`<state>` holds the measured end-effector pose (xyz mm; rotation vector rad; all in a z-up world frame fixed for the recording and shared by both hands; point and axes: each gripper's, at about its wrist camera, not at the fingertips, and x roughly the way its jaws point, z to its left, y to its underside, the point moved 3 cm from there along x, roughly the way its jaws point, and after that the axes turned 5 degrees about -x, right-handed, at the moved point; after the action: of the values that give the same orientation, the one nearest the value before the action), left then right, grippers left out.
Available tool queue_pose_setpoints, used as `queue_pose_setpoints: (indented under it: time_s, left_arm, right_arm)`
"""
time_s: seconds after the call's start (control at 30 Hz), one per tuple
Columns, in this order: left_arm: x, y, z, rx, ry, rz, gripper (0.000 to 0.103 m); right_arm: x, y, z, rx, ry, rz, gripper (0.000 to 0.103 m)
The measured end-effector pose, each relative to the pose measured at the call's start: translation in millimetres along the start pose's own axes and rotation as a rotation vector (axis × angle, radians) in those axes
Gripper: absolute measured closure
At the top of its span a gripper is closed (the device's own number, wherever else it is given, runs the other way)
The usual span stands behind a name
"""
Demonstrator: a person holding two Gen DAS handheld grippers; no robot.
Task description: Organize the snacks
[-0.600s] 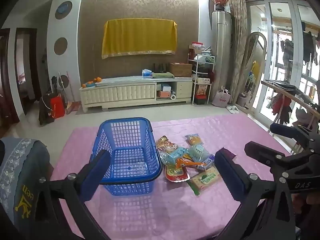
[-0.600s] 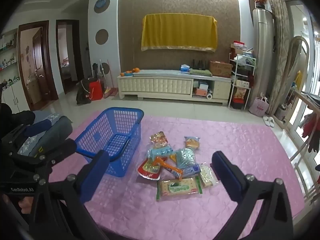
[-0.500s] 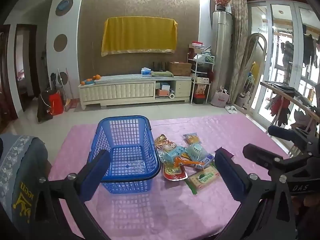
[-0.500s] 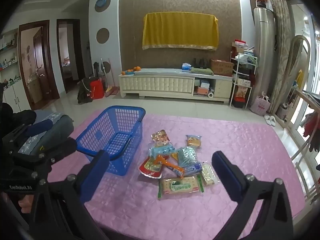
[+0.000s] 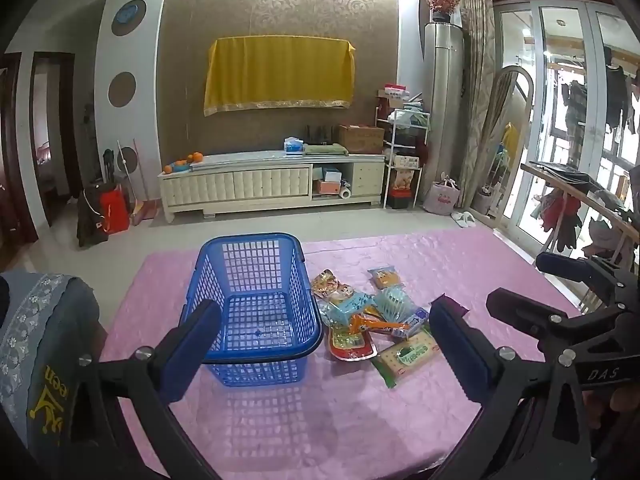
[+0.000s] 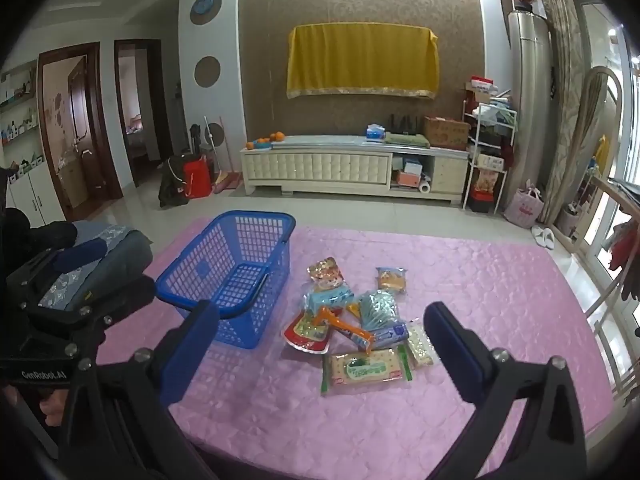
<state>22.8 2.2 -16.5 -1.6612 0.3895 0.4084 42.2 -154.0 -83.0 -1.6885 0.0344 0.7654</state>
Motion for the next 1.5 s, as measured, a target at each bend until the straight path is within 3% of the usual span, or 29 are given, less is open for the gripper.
queue_pose_setpoints:
  time_s: [1.5]
  left_arm:
    - [-3.5,-1.2,-0.9,-0.01,0.004,0.014,0.0]
  right_arm:
    - [5.6,3.6,-1.8,0.014,-0.052,0.013,0.0]
